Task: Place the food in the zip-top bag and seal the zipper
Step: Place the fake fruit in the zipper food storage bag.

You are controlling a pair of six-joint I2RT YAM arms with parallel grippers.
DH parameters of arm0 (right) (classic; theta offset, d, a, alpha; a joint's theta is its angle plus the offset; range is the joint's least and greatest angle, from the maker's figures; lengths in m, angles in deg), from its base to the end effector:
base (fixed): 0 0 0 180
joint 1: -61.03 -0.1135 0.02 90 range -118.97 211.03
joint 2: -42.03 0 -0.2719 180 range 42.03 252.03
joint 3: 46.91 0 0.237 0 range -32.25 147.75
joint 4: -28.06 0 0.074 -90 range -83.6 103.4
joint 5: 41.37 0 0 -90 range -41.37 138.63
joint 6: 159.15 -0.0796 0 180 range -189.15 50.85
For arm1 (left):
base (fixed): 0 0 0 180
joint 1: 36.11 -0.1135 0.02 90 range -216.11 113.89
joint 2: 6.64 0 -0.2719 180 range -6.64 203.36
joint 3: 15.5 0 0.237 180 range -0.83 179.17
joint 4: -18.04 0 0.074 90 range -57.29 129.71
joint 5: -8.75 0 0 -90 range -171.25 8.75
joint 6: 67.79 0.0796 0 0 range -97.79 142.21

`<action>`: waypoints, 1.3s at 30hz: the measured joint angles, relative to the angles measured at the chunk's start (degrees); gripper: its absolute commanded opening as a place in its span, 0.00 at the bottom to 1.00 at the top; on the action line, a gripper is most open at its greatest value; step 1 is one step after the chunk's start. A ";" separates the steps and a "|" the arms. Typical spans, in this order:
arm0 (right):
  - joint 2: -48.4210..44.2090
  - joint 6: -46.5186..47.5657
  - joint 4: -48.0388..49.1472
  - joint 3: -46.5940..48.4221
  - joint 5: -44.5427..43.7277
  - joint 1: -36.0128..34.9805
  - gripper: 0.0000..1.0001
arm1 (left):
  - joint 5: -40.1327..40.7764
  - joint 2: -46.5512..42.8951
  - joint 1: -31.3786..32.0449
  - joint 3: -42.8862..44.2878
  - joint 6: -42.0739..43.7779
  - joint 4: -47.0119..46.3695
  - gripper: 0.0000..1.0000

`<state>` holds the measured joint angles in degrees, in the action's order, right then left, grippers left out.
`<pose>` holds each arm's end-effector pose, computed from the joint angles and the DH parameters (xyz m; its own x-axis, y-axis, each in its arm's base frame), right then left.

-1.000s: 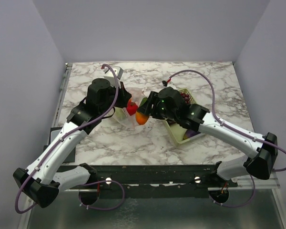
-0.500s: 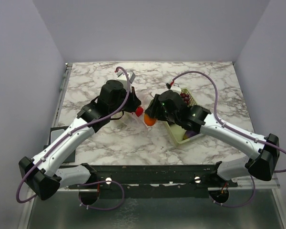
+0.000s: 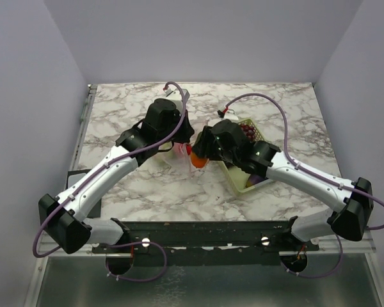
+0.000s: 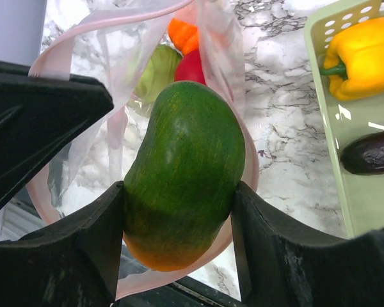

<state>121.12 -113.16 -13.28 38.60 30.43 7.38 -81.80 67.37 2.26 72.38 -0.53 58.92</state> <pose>0.2137 0.2484 0.3213 -0.6702 0.2029 -0.7139 -0.2054 0.8736 0.4411 0.2442 -0.1943 0.3619 -0.5709 -0.0410 -0.8200 0.4410 0.8271 -0.3484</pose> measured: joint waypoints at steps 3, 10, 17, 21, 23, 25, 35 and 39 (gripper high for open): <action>0.76 1.29 0.59 0.00 0.94 0.00 0.01 | 0.00 1.16 0.02 0.48 0.02 -0.02 0.00; 2.60 3.45 2.82 0.22 2.64 0.00 0.08 | -0.02 1.84 0.02 -0.09 0.07 -0.90 0.00; 6.95 3.65 4.31 1.18 2.64 0.00 0.22 | -0.02 1.46 0.00 -1.66 0.74 -1.51 0.00; 8.44 3.67 4.81 1.75 2.64 0.00 0.39 | 0.17 -0.02 -0.44 -2.01 1.33 -1.73 0.00; 9.16 3.67 5.31 2.40 2.67 0.00 0.45 | 0.59 -1.60 -1.01 -2.71 1.57 -1.97 0.00; 9.40 3.78 5.88 2.64 2.78 0.00 0.57 | 1.05 -3.39 -2.05 -3.72 1.60 -2.60 0.00; 9.40 5.27 7.89 4.35 5.16 0.00 0.95 | 1.18 -7.43 -5.38 -6.56 1.55 -4.42 0.00; 9.40 5.95 8.17 4.37 6.21 -0.02 0.95 | 1.18 -7.43 -5.38 -7.10 1.55 -4.48 0.00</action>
<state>130.51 -107.22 -5.10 42.97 36.64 7.36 -80.62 59.94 -3.12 65.27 1.02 54.44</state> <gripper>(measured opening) 0.952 0.005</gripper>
